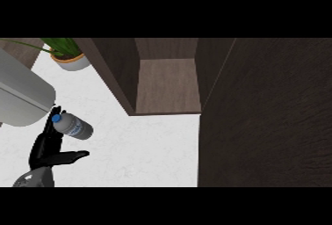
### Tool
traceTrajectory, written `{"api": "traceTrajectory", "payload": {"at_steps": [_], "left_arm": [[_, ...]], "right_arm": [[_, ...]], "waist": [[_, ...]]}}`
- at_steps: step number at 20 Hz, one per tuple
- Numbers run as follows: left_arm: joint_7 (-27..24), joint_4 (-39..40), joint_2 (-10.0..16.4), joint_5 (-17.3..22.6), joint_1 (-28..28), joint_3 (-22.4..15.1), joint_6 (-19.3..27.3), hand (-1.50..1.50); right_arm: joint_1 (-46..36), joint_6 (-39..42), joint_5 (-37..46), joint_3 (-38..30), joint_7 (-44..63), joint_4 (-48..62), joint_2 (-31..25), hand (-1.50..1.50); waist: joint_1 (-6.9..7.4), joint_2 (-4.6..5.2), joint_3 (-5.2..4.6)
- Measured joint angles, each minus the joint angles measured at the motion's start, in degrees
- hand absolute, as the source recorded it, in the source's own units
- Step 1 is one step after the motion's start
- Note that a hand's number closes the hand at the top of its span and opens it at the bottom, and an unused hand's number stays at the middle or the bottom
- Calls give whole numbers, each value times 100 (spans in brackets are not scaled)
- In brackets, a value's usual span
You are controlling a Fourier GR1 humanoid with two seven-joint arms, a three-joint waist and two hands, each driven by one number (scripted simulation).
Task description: Pick up the bottled water, place it into the cabinet and close the cabinet
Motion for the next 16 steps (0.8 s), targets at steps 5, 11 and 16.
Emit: {"api": "traceTrajectory", "payload": {"at_steps": [5,11,16], "left_arm": [[-415,882,2,-36,-358,32,-171,-150],[-767,1456,11,86,-604,220,-90,150],[-756,1797,-8,237,-862,345,-216,150]], "right_arm": [[65,15,47,14,-80,17,2,-150],[227,38,99,96,-241,23,39,-150],[312,131,135,82,-393,43,-9,-150]], "waist": [[-14,14,-4],[-19,14,-1],[-30,19,-2]]}}
